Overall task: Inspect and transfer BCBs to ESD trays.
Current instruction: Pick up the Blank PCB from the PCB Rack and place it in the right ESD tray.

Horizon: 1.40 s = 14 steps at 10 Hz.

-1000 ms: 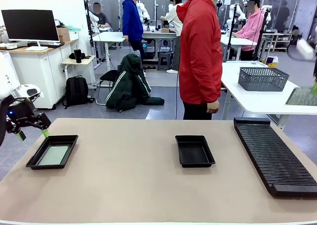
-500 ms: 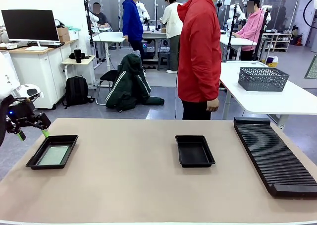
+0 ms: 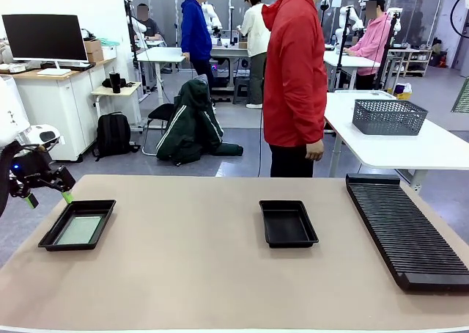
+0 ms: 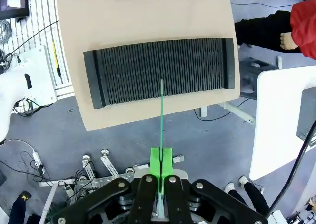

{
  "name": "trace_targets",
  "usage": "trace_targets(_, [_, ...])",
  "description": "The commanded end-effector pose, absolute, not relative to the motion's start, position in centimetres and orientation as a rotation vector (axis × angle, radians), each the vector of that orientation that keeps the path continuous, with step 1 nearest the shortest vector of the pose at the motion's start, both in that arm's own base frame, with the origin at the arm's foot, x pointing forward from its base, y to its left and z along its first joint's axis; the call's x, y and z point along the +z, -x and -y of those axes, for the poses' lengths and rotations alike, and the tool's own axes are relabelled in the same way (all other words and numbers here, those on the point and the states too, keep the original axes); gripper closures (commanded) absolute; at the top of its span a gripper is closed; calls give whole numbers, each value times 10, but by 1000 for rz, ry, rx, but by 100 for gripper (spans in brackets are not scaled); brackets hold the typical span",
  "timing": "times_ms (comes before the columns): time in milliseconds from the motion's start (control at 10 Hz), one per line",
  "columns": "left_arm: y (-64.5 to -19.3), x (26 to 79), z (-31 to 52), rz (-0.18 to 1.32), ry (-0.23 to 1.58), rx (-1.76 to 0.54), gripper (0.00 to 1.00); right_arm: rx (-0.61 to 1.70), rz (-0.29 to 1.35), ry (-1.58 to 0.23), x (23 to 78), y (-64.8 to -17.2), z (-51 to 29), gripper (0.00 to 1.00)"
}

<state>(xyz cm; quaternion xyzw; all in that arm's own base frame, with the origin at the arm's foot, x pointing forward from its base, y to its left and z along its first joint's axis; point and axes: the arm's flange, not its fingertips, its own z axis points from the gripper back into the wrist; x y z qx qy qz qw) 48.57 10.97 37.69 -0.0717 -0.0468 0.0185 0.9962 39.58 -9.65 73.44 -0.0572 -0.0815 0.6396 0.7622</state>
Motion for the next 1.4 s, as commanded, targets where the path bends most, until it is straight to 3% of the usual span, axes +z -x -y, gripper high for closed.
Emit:
trace_targets(0, [-486,375,-111,100,145,35,0,1398,175,126,733,-394,94,98])
trace_targets(400, [-486,375,-111,100,145,35,0,1392,177,125,734,-396,96,98])
trace_targets(800, [-486,375,-111,100,145,35,0,947,495,-201,693,-442,99,98])
trace_targets(1300, [-486,375,-111,100,145,35,0,349,480,-534,593,-465,36,98])
